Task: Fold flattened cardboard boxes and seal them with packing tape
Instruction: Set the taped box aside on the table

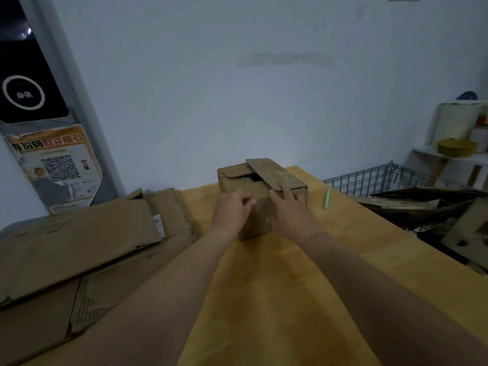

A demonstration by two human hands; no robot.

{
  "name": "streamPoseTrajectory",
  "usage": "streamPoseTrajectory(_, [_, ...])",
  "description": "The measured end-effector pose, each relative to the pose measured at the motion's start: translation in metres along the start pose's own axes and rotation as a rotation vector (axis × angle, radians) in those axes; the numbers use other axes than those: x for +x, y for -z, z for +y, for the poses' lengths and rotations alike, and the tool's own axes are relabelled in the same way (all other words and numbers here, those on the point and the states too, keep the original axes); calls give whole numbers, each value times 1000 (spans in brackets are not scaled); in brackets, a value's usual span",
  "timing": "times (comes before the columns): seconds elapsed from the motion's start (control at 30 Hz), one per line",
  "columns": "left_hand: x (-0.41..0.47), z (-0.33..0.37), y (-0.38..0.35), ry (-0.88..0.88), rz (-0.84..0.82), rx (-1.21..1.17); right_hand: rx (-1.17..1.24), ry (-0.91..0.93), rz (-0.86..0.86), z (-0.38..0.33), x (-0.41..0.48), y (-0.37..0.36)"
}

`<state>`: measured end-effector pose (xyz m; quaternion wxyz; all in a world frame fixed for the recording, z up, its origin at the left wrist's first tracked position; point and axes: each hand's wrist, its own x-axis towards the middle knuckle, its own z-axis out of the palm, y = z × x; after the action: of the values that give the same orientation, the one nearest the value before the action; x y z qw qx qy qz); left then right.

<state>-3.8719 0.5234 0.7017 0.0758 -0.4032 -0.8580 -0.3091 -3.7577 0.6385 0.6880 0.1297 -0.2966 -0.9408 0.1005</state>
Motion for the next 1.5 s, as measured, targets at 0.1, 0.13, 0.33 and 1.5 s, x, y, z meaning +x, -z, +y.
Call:
streamPoseTrajectory(0.1, [15, -14, 1, -23, -67, -6, 17, -4, -23, 2, 15, -2])
streamPoseTrajectory(0.13, [17, -18, 4, -31, -96, -1, 32, -8, -25, 2, 17, -4])
streamPoseTrajectory(0.33, [9, -36, 39, -80, -265, 163, 19, -49, -100, -6, 16, 8])
streamPoseTrajectory(1.5, [-413, -98, 246, 128, -328, 515, -60, 422, -442, -214, -362, 3])
